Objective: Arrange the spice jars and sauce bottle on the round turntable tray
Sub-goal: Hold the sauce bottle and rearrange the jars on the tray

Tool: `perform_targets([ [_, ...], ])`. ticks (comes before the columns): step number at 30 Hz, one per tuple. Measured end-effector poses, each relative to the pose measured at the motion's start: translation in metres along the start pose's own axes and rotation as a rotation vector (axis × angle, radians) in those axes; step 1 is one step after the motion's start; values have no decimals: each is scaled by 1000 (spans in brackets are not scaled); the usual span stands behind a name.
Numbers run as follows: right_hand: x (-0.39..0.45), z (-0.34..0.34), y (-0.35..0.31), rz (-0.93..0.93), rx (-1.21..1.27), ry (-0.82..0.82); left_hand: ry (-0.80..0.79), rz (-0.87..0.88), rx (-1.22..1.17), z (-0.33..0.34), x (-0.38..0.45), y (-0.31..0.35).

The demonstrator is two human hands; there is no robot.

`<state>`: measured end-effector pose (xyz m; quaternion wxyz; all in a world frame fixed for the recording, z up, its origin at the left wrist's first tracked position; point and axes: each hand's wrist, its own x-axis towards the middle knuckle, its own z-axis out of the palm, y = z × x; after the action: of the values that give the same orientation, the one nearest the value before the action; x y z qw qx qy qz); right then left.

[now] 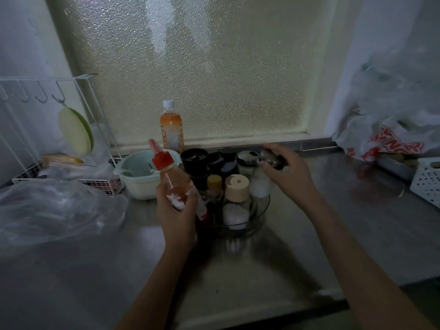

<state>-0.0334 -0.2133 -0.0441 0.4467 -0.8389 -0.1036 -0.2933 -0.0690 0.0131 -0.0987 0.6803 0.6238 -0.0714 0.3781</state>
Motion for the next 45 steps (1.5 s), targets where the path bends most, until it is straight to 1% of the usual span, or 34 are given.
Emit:
perform_targets([
  [4, -7, 11, 3, -3, -3, -151, -46, 67, 63, 0, -2, 1],
  [6, -10, 16, 7, 7, -10, -164, -52, 82, 73, 0, -2, 1],
  [11, -9, 21, 12, 53, -15, -97, -53, 107, 72, 0, -3, 2],
  [14, -10, 26, 16, 74, 35, -44, -57, 118, 79, 3, -4, 3],
  [18, -13, 29, 11, 110, 42, -19, -84, 133, 127, 3, -5, 1],
  [20, -16, 28, -3, 57, 31, 63, -112, 137, 181, 2, -6, 0],
  [22, -19, 28, -24, -74, 28, 137, -126, 171, 248, 2, -7, -2],
  [23, -21, 28, -35, -132, 9, 140, -129, 187, 273, 2, -7, -2],
  [25, -29, 31, -49, -179, -99, 125, -123, 208, 305, 3, -7, -2],
  [27, -43, 37, -54, -132, -262, 94, -110, 198, 296, 3, -7, -1],
  [28, -50, 40, -52, -99, -321, 44, -103, 188, 272, 2, -6, -1],
  [29, -57, 44, -49, -74, -334, -20, -95, 182, 248, 2, -5, -1],
  [31, -66, 49, -43, -36, -207, -99, -91, 187, 226, 2, -5, -1],
  [33, -66, 46, -39, -1, -70, -54, -97, 197, 245, 2, -5, -3],
  [35, -62, 42, -38, 30, -19, 18, -97, 205, 272, 1, -6, -5],
  [37, -59, 42, -38, 43, 12, 33, -103, 211, 302, 1, -6, -6],
  [40, -58, 44, -32, 25, -54, 40, -122, 196, 311, 1, -8, -8],
  [43, -55, 42, -26, 70, -96, 78, -150, 177, 255, 1, -9, -5],
  [45, -60, 40, -27, 59, -189, 141, -145, 205, 195, 1, -9, 0],
])
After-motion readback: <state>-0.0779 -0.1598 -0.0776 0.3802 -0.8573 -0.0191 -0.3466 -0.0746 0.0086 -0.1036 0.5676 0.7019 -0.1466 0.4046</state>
